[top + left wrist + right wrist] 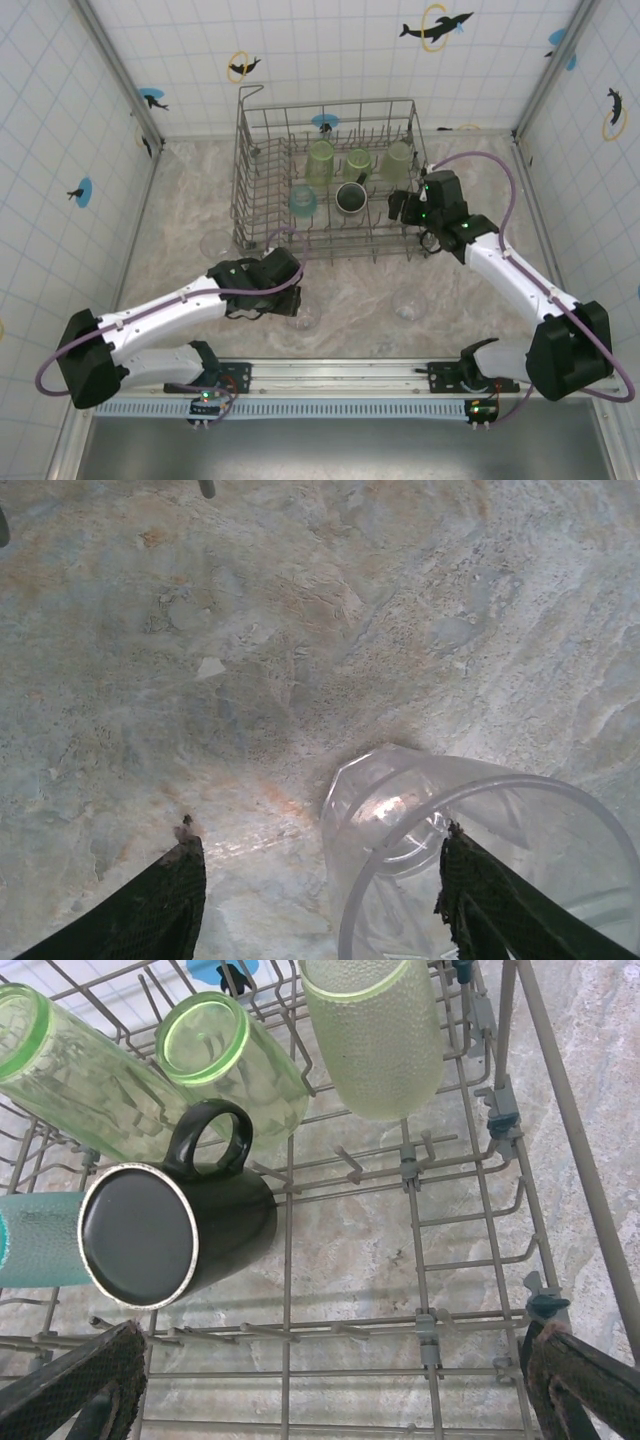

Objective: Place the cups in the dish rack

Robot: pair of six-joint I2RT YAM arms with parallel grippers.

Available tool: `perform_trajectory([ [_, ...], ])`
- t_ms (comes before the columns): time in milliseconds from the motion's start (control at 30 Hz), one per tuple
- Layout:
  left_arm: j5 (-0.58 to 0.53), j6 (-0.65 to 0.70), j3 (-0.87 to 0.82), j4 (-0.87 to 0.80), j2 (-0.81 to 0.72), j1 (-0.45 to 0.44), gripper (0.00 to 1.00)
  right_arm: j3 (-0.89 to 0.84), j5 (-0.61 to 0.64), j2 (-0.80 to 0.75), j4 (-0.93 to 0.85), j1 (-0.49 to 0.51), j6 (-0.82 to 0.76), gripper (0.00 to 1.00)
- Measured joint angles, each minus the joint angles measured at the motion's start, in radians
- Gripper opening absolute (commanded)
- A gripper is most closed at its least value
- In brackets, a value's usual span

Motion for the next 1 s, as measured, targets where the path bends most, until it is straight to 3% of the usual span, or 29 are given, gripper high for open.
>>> perform_trajectory([
  [200,0.000,-0.004,-0.008,0.018,0.041,-0.012,0.52,-0.016,-0.021,-0.001,0.002,-0.012,0.002,1.00],
  [367,0.001,-0.004,-0.016,0.038,0.055,-0.017,0.31,-0.016,-0.031,-0.001,0.007,-0.018,0.002,1.00],
  [467,0.002,-0.008,-0.018,0.045,0.071,-0.023,0.26,-0.016,-0.037,-0.001,0.010,-0.018,0.004,1.00],
  [700,0.011,-0.006,-0.017,0.049,0.099,-0.033,0.00,-0.039,-0.044,-0.007,0.027,-0.018,0.006,1.00],
  [1000,0.018,-0.011,0.026,0.030,0.130,-0.040,0.00,-0.047,-0.054,-0.024,0.029,-0.030,0.006,1.00],
])
